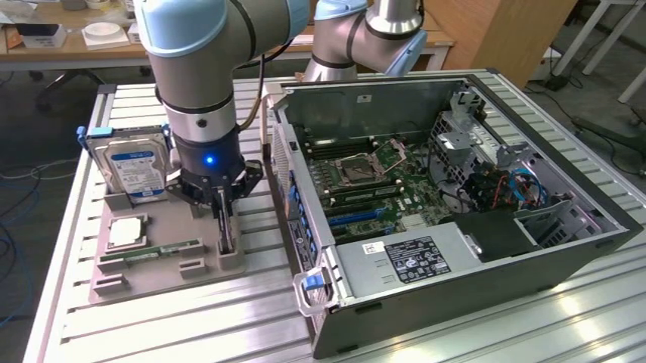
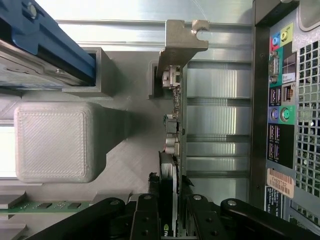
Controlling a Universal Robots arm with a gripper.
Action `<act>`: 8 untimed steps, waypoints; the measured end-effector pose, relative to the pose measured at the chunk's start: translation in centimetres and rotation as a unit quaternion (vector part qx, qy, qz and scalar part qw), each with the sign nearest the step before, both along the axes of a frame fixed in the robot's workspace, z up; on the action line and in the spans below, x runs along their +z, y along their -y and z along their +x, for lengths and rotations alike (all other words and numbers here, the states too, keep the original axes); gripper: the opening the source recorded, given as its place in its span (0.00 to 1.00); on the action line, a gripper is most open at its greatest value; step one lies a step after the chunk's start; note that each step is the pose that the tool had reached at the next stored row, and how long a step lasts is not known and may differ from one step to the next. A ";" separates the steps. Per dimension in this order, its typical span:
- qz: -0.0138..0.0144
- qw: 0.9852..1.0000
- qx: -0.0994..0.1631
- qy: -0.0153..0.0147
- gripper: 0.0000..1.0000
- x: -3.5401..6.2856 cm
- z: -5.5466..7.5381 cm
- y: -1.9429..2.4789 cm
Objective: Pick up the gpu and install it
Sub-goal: 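Pick up the gpu and move the gpu toward the slot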
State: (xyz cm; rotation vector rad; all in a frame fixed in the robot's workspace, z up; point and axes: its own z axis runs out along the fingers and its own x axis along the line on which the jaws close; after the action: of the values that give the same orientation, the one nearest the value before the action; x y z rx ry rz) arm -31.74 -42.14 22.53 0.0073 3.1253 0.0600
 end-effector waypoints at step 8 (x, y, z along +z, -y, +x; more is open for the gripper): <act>0.001 1.000 0.000 0.000 0.26 1.24 0.0 0.00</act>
State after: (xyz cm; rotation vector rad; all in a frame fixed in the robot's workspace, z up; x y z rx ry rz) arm -31.74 -42.14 23.77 0.0073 3.1253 0.0627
